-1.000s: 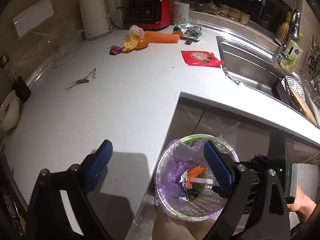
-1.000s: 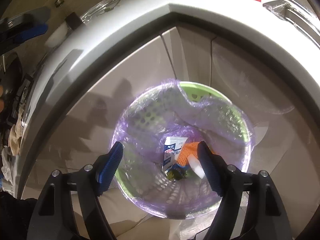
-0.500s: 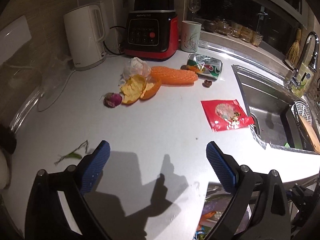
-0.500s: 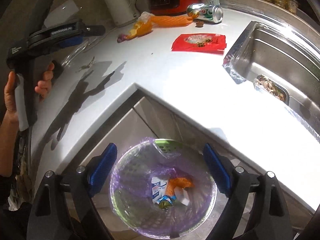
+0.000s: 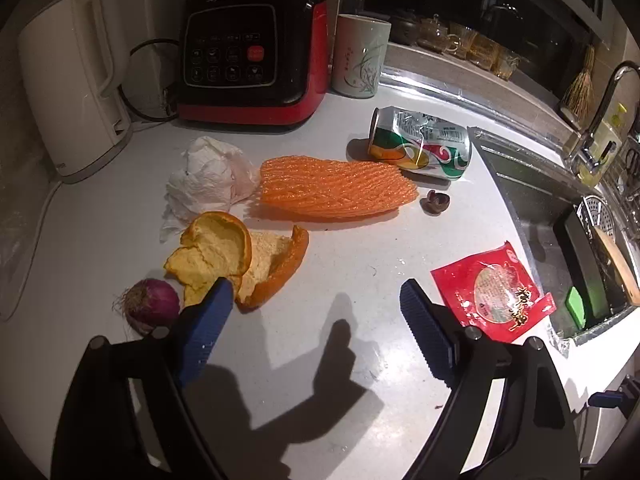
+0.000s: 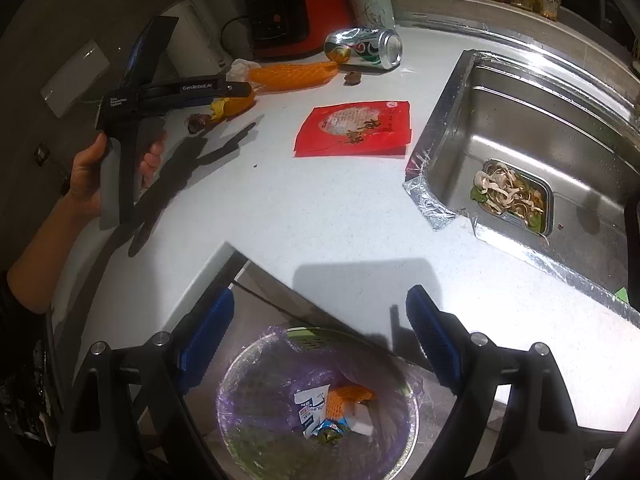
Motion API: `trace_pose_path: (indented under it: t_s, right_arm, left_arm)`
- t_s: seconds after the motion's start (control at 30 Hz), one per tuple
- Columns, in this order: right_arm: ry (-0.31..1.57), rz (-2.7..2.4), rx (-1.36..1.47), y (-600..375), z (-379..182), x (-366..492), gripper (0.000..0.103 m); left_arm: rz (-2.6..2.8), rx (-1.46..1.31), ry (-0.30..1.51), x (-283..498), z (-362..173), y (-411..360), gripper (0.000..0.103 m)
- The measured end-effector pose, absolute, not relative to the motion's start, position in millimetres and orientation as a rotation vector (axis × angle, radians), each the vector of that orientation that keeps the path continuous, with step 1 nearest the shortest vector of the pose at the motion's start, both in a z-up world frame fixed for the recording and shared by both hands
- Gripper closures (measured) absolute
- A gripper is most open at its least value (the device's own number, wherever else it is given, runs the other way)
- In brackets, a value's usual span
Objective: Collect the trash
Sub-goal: 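Move both open tools back over the counter toward the remaining trash, then grasp the orange peel with the left tool while the right tool grasps the red snack bag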
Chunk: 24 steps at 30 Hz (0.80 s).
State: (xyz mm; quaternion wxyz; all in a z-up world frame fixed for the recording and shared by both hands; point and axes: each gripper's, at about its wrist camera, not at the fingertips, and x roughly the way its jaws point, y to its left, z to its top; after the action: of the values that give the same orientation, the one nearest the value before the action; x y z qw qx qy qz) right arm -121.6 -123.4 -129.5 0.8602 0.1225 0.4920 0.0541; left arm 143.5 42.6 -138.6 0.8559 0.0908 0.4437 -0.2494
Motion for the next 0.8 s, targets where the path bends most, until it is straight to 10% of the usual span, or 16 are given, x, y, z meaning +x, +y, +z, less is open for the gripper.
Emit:
trace_pose_path:
  t_s: [0.2, 0.37, 0.8]
  right_arm:
    - [1.043, 0.144, 0.271, -131, -135, -107, 0.016]
    - [1.042, 0.171, 0.271, -138, -137, -94, 0.016]
    - [0.996, 0.147, 0.187, -166, -143, -18, 0.012]
  left_arm:
    - [-0.519, 0.284, 0.981, 160, -158, 36, 0.047]
    - [-0.503, 0.295, 1.01, 168, -165, 37, 0.09]
    - [-0.52, 0.208, 0.984, 130, -128, 39, 0.095]
